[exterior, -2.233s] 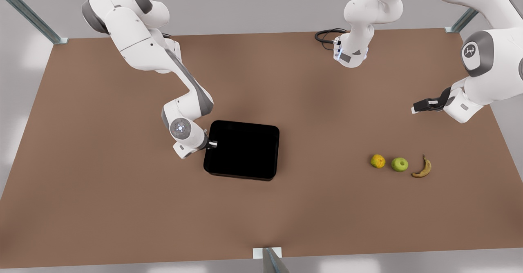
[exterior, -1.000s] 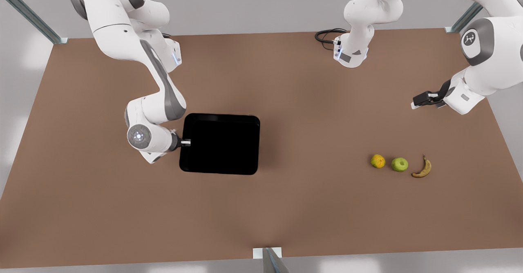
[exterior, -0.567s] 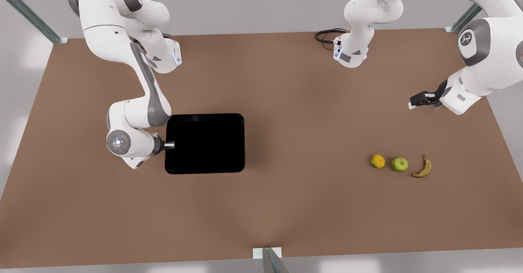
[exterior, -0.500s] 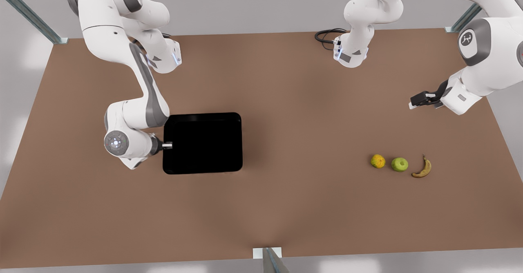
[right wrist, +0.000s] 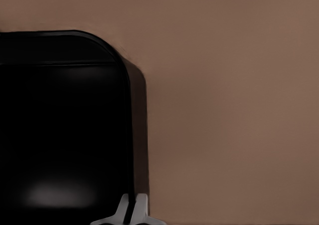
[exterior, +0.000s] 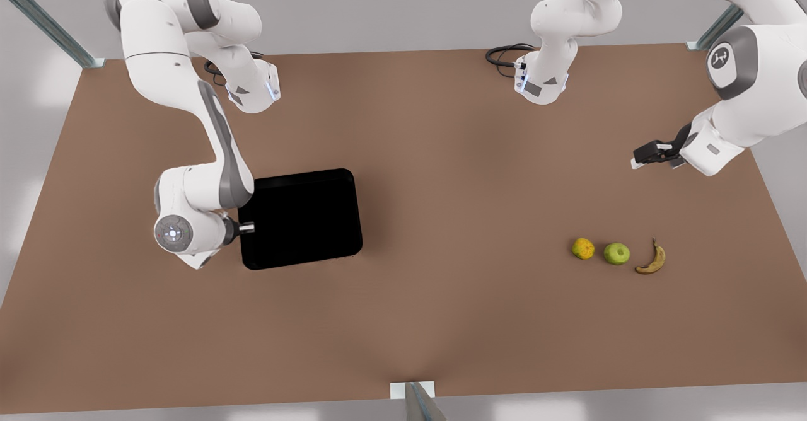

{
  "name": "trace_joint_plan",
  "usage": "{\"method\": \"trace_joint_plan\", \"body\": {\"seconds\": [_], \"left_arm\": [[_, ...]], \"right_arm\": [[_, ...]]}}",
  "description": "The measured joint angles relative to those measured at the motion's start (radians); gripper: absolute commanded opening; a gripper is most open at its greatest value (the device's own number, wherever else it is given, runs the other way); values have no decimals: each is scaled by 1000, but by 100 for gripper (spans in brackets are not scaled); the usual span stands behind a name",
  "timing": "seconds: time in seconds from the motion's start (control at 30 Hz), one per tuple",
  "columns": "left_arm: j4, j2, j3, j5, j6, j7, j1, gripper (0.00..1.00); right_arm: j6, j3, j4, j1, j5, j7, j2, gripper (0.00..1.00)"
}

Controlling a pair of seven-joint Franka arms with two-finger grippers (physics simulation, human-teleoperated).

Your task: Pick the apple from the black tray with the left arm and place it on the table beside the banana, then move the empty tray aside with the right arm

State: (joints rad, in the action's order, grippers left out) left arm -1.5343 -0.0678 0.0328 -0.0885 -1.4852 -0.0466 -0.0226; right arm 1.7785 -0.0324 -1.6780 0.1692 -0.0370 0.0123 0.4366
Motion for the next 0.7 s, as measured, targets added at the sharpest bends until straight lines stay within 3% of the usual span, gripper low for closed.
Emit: {"method": "trace_joint_plan", "body": {"seconds": [0.2,0.33,0.37,0.47,0.57,0.7], "left_arm": [[97,-186,-10,17,-59,-46,19,100],[122,-222,-11,25,-87,-73,19,100],[123,-223,-11,26,-91,-78,18,100],[124,-225,-11,30,-101,-93,19,100],[124,-225,-12,32,-107,-105,20,100],[124,-225,-13,34,-112,-118,20,100]], "right_arm": [[33,0,-2,1,-3,-29,27,10],[49,0,-2,2,-4,-44,40,14],[52,1,-2,5,-1,-45,42,51],[58,2,-2,12,24,-36,44,80],[60,3,0,14,38,-28,37,99],[-13,12,115,23,33,-35,-64,100]]}}
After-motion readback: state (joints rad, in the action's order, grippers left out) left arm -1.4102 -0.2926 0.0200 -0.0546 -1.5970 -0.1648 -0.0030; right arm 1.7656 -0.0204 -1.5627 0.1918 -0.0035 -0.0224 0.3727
